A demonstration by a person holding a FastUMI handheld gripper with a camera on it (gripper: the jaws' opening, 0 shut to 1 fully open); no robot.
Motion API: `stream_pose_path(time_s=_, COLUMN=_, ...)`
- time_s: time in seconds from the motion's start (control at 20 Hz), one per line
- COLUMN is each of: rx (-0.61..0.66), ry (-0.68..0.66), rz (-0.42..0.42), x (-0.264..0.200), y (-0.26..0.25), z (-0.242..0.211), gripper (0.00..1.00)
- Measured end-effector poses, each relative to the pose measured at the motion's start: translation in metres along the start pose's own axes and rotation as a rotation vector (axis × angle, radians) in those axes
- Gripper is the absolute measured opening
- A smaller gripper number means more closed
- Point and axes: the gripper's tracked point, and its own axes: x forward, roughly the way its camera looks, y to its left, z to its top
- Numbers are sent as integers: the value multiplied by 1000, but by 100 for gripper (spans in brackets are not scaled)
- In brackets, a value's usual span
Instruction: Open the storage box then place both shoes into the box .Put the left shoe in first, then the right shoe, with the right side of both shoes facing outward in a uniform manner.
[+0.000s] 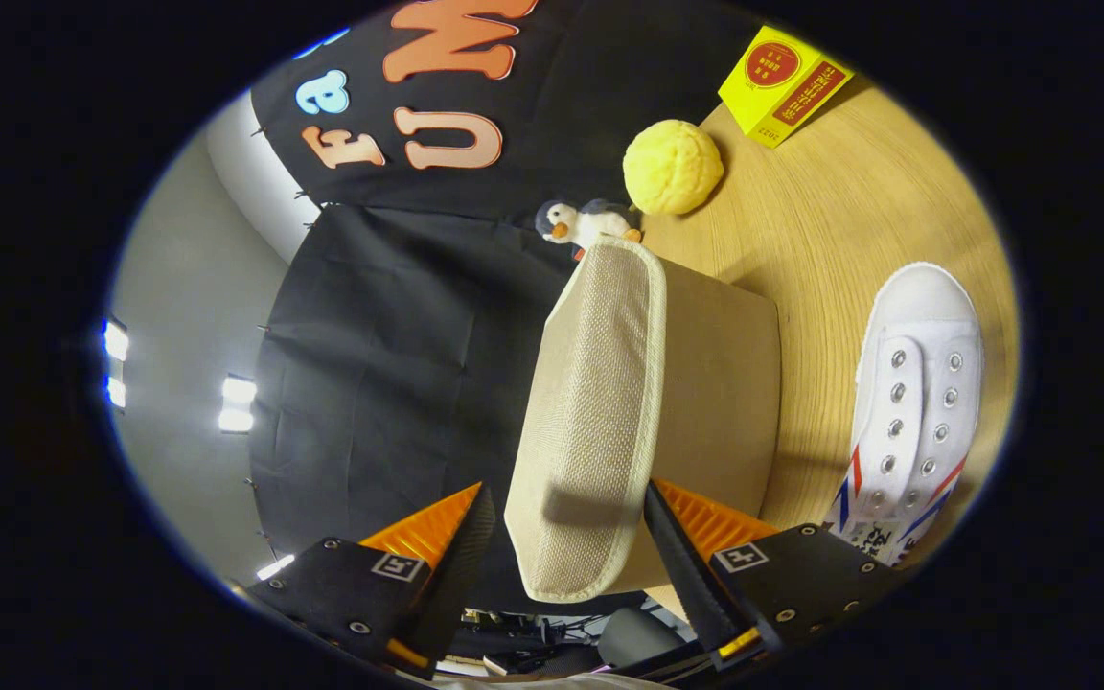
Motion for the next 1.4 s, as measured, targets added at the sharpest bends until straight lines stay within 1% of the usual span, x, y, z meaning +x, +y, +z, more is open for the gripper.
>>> stream_pose_path(time_s=0.05, rx=2, ry=-4, rz=-3, x=-1, y=1, z=0, gripper=91)
stream_pose_path(time_s=0.1, rx=7, ry=-12, rz=4, x=-3, y=6, z=0, gripper=84)
stream_pose_path(time_s=0.15, rx=10, ry=-29, rz=14, x=-6, y=13, z=3, gripper=79)
stream_pose_path(time_s=0.2, rx=2, ry=-52, rz=27, x=-9, y=21, z=8, gripper=70)
stream_pose_path(time_s=0.25, rx=-10, ry=-78, rz=30, x=-12, y=28, z=12, gripper=64)
stream_pose_path(time_s=0.3, rx=-20, ry=-91, rz=38, x=-16, y=36, z=15, gripper=46)
stream_pose_path(time_s=0.35, rx=-34, ry=-104, rz=45, x=-18, y=45, z=16, gripper=38)
stream_pose_path(time_s=0.4, rx=-54, ry=-117, rz=52, x=-19, y=57, z=18, gripper=28)
stream_pose_path(time_s=0.45, rx=-74, ry=-131, rz=57, x=-19, y=68, z=20, gripper=24)
stream_pose_path(time_s=0.5, rx=-93, ry=-137, rz=58, x=-20, y=80, z=21, gripper=16)
stream_pose_path(time_s=0.6, rx=-150, ry=-148, rz=27, x=-16, y=98, z=25, gripper=11)
stream_pose_path(time_s=0.85, rx=-276, ry=-175, rz=-2, x=6, y=153, z=29, gripper=10)
stream_pose_path(time_s=1.15, rx=-342, ry=-200, rz=-15, x=57, y=208, z=20, gripper=10)
stream_pose_path(time_s=1.4, rx=-381, ry=-197, rz=-43, x=105, y=237, z=11, gripper=10)
